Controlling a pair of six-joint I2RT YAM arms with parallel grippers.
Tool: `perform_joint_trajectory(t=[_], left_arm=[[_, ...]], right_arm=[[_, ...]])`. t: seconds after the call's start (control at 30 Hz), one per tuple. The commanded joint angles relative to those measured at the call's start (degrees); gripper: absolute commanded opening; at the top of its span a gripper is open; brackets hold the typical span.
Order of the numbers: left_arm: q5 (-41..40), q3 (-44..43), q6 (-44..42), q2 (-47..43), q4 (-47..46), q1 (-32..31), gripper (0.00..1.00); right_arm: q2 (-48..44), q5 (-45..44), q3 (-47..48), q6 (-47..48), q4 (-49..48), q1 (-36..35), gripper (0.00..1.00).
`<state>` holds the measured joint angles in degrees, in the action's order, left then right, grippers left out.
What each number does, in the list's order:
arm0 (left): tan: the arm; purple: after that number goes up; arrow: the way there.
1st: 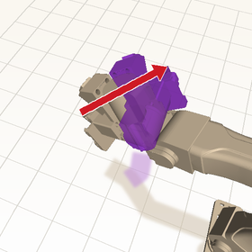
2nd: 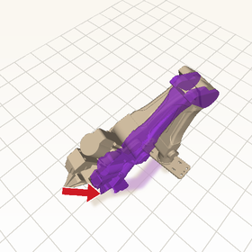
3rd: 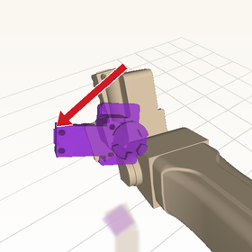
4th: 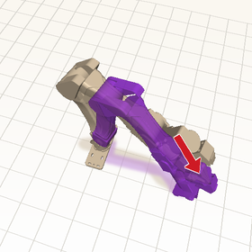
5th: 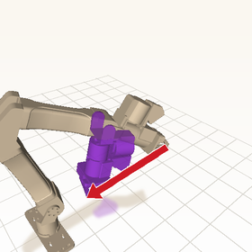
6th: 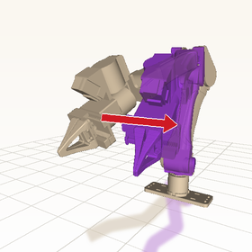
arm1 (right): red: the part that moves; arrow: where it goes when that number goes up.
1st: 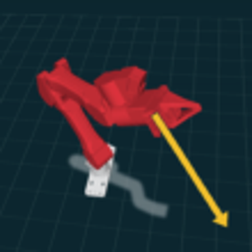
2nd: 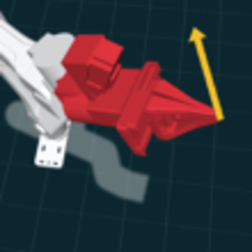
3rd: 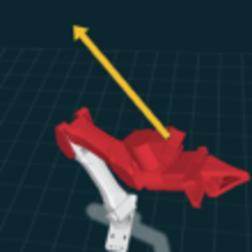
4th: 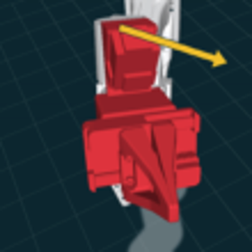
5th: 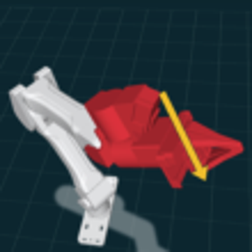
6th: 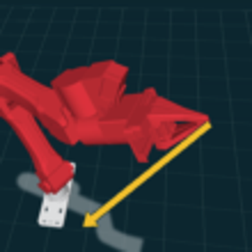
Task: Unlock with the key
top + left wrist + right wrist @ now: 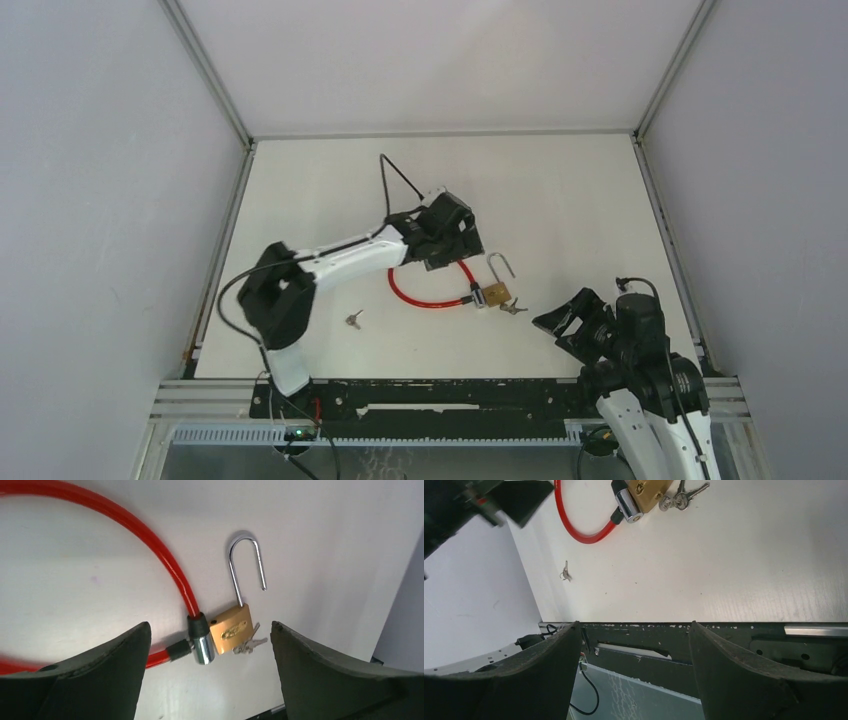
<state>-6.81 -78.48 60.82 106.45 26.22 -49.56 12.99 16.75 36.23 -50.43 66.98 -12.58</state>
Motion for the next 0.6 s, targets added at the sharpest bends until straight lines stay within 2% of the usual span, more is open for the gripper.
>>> perform_joint_trajectory(t=[0.0, 0.17, 0.3, 0.47, 0.57], left_arm=[[-6.71, 6.25, -14.54, -14.26, 0.49, 1.61, 0.92], [-12.41, 16.20, -22.57, -26.72, 3.14, 4.60, 0.91], [-16.24, 24.88, -25.85, -37.66, 4.34, 7.21, 0.90], [-16.16, 35.03, -24.89, -50.89, 5.72, 14.63, 0.90], [-15.24, 40.07, -23.81, -55.33, 6.27, 19.16, 0.89]], right_arm=[[0.89, 0.29, 2.39, 1.66, -3.17, -0.32, 0.84], [0.95, 0.47, 2.83, 2.34, -3.64, -0.37, 0.84], [3.49, 0.62, 2.97, 2.21, -4.56, -0.41, 0.84], [9.07, 1.15, 2.15, 2.11, -9.29, -1.66, 0.83], [13.66, 2.56, -0.49, 0.54, -16.81, -3.76, 0.83]])
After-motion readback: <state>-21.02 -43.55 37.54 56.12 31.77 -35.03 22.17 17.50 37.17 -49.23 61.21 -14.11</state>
